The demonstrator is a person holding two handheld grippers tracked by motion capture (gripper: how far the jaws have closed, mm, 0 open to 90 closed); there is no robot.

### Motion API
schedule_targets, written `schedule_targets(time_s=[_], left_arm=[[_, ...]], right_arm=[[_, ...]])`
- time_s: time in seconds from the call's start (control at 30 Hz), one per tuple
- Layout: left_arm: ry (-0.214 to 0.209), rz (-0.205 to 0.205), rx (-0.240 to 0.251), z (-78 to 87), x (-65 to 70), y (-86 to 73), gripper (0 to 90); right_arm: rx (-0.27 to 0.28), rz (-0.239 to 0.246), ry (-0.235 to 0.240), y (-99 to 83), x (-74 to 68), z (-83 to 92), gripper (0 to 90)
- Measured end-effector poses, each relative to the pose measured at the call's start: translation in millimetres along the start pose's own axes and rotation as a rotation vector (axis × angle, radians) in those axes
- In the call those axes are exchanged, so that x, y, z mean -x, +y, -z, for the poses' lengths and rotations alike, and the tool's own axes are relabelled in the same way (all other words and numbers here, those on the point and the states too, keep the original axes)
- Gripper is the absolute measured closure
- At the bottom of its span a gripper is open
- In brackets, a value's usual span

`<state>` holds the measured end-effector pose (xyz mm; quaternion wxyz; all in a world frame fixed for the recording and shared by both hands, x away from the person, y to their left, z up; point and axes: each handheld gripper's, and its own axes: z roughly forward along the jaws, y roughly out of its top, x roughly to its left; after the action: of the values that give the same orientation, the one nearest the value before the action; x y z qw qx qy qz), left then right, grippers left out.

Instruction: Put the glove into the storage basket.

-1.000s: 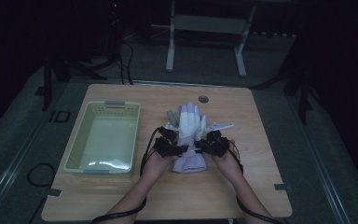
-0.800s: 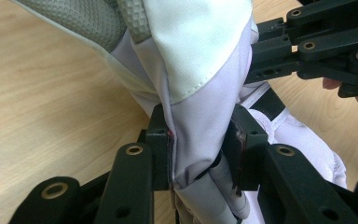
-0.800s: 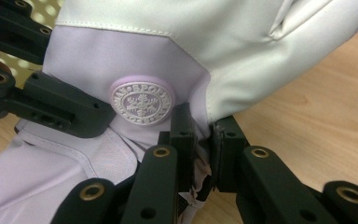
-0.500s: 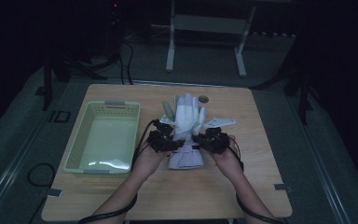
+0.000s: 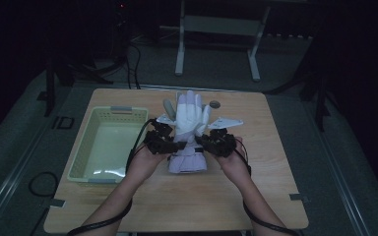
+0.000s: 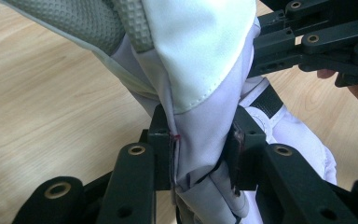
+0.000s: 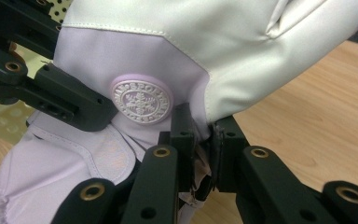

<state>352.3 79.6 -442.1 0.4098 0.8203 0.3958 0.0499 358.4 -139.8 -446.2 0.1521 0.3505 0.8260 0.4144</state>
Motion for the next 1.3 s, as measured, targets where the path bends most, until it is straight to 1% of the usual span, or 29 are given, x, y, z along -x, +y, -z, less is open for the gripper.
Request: schedule_targets(time_s=[0.03, 0.07, 0.17, 0.2, 0.23, 0.3, 0.37, 0.43, 0.5, 0.53, 0.57, 0.6, 0.63, 0.67, 0.7, 0.73, 0.83, 1.0, 1.03, 1.1, 1.13, 1.17, 1.2, 1.23, 1.3], left_arm=[[0.001, -0.004, -0.004, 5.6, -3.0, 0.8, 68.0], [0.000, -0.003, -0.003, 8.4, -4.9, 0.9, 68.0], [0.002, -0.007, -0.005, 16.8, -10.1, 0.3, 68.0], [0.002, -0.007, -0.005, 16.8, -10.1, 0.3, 67.9], [0.002, -0.012, -0.004, 23.6, -15.0, -0.5, 67.9], [-0.011, -0.004, 0.002, 29.3, -21.6, -2.0, 68.0], [-0.009, -0.003, 0.005, 34.8, -26.6, -3.4, 68.0], [-0.005, -0.003, 0.007, 37.8, -28.8, -4.2, 68.0], [0.006, -0.010, 0.001, 46.6, -34.6, -5.4, 68.0], [0.016, -0.014, 0.002, 53.7, -38.6, -6.3, 68.0], [0.016, -0.014, 0.002, 53.7, -38.6, -6.3, 68.0], [0.021, -0.016, 0.004, 59.0, -41.6, -7.1, 68.0], [0.026, -0.013, 0.005, 66.5, -46.5, -8.3, 67.9], [0.030, -0.012, 0.007, 70.6, -49.3, -9.2, 67.9], [0.030, -0.012, 0.007, 70.6, -49.3, -9.2, 67.9], [0.038, -0.015, 0.007, 79.8, -55.3, -11.5, 67.9], [0.049, -0.013, 0.008, 90.7, -63.1, -15.2, 67.9], [0.067, 0.005, 0.004, 110.2, -78.2, -26.5, 67.8], [0.077, 0.004, 0.004, 113.8, -81.0, -29.3, 67.8], [0.089, 0.016, 0.004, 120.6, -87.2, -35.7, 67.8], [0.097, 0.024, 0.004, 124.3, -90.7, -39.2, 67.8], [0.097, 0.024, 0.004, 124.3, -90.7, -39.2, 67.8], [0.100, 0.032, 0.006, 128.5, -95.1, -43.2, 67.8], [0.107, 0.049, 0.011, 137.5, -103.8, -51.2, 67.8], [0.117, 0.063, 0.016, 145.3, -111.1, -58.7, 67.8]], right_arm=[[0.005, 0.004, -0.002, 1.7, -1.3, -0.2, 81.4], [0.004, 0.009, 0.000, 6.5, -5.1, -1.2, 81.4], [0.005, 0.012, 0.005, 13.3, -10.8, -3.9, 81.4], [0.005, 0.012, 0.005, 13.3, -10.8, -3.9, 81.4], [0.008, 0.010, 0.009, 15.4, -12.8, -4.9, 81.4], [0.018, 0.012, 0.016, 22.3, -19.5, -9.1, 81.3], [0.022, 0.012, 0.014, 27.1, -24.6, -12.5, 81.4], [0.019, 0.016, 0.012, 29.6, -27.4, -14.5, 81.3], [0.021, 0.019, 0.017, 35.5, -34.0, -19.8, 81.3], [0.025, 0.022, 0.023, 41.0, -39.5, -23.9, 81.3], [0.025, 0.022, 0.023, 41.0, -39.5, -23.9, 81.3], [0.027, 0.023, 0.026, 43.2, -41.7, -25.4, 81.3], [0.033, 0.026, 0.035, 50.2, -48.1, -29.8, 81.3], [0.034, 0.026, 0.037, 52.6, -50.7, -31.2, 81.3], [0.036, 0.031, 0.039, 55.8, -54.0, -33.4, 81.3], [0.038, 0.031, 0.042, 58.8, -57.2, -35.7, 81.3], [0.046, 0.036, 0.051, 67.3, -67.9, -43.9, 81.3], [0.052, 0.039, 0.080, 77.3, -85.0, -59.4, 81.4], [0.051, 0.043, 0.085, 79.3, -88.7, -63.2, 81.3], [0.048, 0.035, 0.093, 83.5, -95.9, -71.4, 81.3], [0.044, 0.038, 0.096, 85.8, -100.5, -76.0, 81.3], [0.038, 0.040, 0.099, 88.2, -105.4, -80.9, 81.3], [0.037, 0.042, 0.104, 90.6, -110.4, -85.8, 81.4], [0.039, 0.046, 0.110, 93.0, -114.9, -90.5, 81.4], [0.036, 0.057, 0.123, 97.7, -124.6, -99.6, 81.3]])
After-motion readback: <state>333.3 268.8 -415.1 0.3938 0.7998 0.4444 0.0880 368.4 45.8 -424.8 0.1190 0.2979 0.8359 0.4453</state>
